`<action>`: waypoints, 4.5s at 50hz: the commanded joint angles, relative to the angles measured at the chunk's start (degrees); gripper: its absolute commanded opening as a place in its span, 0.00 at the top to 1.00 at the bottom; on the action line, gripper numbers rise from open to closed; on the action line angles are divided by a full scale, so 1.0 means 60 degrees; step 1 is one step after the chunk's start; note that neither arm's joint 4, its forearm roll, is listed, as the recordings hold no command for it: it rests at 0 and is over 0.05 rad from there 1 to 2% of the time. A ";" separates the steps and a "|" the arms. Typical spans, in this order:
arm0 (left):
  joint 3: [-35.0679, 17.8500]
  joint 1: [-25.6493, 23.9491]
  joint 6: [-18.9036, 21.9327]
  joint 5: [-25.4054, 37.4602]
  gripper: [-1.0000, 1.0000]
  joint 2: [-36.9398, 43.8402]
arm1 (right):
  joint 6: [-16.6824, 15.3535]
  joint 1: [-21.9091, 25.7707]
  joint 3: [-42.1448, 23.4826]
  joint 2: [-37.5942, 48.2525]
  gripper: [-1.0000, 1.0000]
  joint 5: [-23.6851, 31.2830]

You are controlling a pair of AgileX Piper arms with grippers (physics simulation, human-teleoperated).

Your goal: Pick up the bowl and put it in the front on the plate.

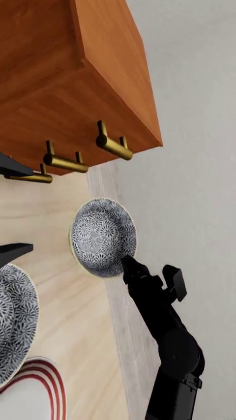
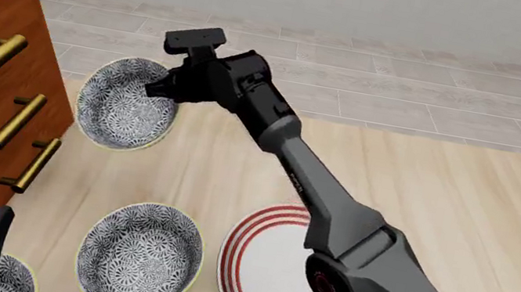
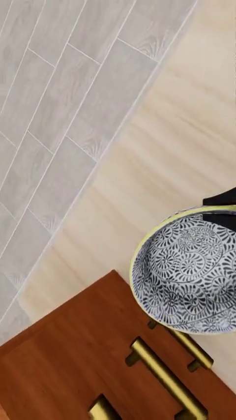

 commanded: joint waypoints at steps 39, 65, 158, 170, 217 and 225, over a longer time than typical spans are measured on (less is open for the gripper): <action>0.0002 -0.0053 0.0176 -0.0016 0.00 -0.0001 | 0.0302 -0.0199 0.5746 -0.4168 1.00 -0.2504; 0.0001 -0.0047 0.0186 -0.0041 0.00 -0.0001 | 0.0600 -0.0367 0.9788 -0.6624 1.00 -0.4335; 0.0007 -0.0066 -0.0067 -0.0021 0.00 -0.0005 | 0.1899 -0.0472 1.6104 -1.1677 1.00 -0.6117; 0.0007 -0.0116 -0.0027 -0.0020 0.00 -0.0005 | 0.2001 -0.0738 1.6973 -1.2268 1.00 -0.6322; 0.0003 0.0116 -0.0419 0.0081 0.00 -0.0003 | 0.4075 -0.0925 1.9658 -1.5379 1.00 -0.6453; 0.0006 0.0077 -0.0351 0.0074 0.00 -0.0004 | 0.4169 -0.1023 1.9973 -1.5666 1.00 -0.6436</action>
